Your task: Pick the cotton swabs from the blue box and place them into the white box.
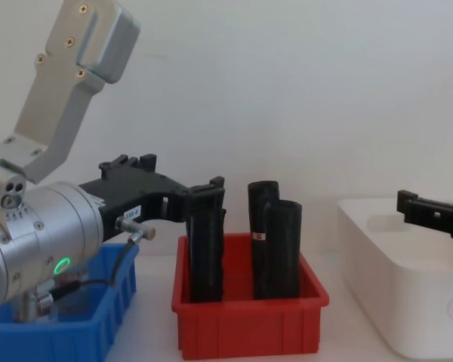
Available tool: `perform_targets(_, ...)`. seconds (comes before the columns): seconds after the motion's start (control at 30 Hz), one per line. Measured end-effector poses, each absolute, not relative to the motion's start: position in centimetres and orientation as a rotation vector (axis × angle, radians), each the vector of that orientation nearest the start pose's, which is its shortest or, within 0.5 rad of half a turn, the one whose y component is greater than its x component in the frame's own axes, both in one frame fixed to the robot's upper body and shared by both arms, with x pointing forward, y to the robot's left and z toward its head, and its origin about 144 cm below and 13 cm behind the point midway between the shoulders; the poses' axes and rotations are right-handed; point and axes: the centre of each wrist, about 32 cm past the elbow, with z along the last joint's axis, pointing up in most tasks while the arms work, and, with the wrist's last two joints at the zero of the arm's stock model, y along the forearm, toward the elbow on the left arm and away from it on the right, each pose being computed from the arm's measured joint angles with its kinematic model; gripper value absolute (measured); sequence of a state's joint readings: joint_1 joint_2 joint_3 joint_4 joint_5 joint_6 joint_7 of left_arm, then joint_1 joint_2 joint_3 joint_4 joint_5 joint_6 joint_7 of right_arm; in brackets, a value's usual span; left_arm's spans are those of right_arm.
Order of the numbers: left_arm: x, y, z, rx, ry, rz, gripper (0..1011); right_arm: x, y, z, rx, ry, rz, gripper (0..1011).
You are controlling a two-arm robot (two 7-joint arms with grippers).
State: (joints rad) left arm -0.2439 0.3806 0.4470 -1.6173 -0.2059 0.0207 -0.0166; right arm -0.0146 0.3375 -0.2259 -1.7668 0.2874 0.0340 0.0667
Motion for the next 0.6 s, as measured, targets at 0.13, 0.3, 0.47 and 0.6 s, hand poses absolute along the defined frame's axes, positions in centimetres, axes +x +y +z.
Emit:
perform_targets(0.13, 49.8, 20.5, 120.6, 0.069, -0.246, 1.141, 999, 44.3, -23.7, 118.9, 0.026, -0.075, -1.229, 1001)
perform_targets(0.3, 50.2, 21.5, 120.5, 0.077, -0.223, 1.166, 1000, 44.3, -23.7, 118.9, 0.026, -0.075, -1.229, 1001)
perform_targets(0.47, 50.6, 22.6, 120.4, 0.082, -0.189, 1.194, 1000, 44.3, -23.7, 118.9, 0.026, -0.075, -1.229, 1001)
perform_targets(0.6, 50.9, 23.6, 120.2, 0.085, -0.156, 1.223, 1000, 44.3, -23.7, 118.9, 0.026, -0.075, -1.229, 1002)
